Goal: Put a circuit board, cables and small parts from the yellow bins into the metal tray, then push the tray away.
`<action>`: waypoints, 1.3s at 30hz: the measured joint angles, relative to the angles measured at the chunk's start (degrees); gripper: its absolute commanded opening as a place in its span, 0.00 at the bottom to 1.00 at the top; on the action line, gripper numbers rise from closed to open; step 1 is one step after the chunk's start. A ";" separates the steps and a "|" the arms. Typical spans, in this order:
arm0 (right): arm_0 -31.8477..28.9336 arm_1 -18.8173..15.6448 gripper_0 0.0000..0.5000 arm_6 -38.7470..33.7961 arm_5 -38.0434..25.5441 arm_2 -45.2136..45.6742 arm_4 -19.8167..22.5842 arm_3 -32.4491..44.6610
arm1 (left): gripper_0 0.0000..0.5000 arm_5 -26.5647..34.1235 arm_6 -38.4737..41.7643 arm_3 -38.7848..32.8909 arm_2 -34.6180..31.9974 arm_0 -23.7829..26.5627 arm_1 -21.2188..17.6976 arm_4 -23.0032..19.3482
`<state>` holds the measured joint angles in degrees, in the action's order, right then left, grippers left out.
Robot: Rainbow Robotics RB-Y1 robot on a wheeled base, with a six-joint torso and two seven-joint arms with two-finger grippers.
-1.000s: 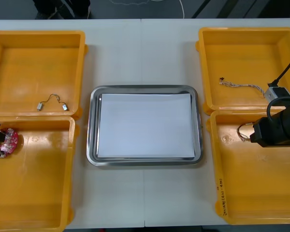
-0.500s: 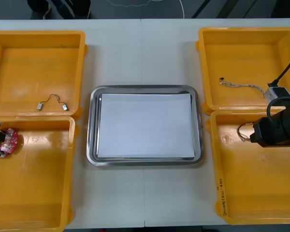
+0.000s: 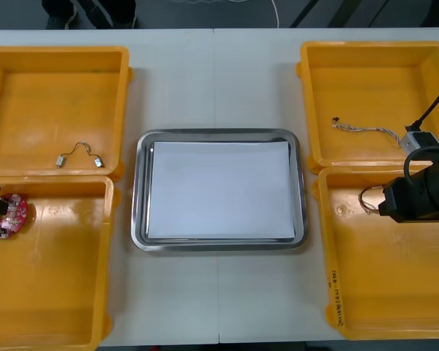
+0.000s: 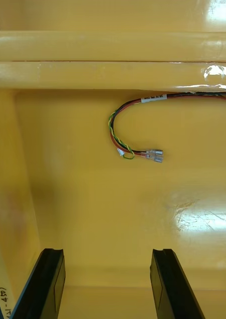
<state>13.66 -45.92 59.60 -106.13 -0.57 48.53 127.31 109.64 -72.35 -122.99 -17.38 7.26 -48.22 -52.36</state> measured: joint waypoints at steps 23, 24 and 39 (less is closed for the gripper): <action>0.00 0.00 1.00 0.00 0.00 0.00 0.00 0.00 | 1.00 0.00 0.00 0.00 0.00 0.00 0.00 0.00; 0.00 0.00 1.00 0.00 0.00 0.00 0.00 0.00 | 1.00 0.00 0.00 0.00 0.00 0.00 0.00 0.00; 0.00 0.00 1.00 0.00 0.00 0.00 0.00 0.00 | 1.00 0.00 0.00 0.02 0.01 -0.05 0.01 0.00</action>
<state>13.66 -45.92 59.60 -106.13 -0.57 48.53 127.31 109.65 -72.35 -122.97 -17.37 7.22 -48.21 -52.36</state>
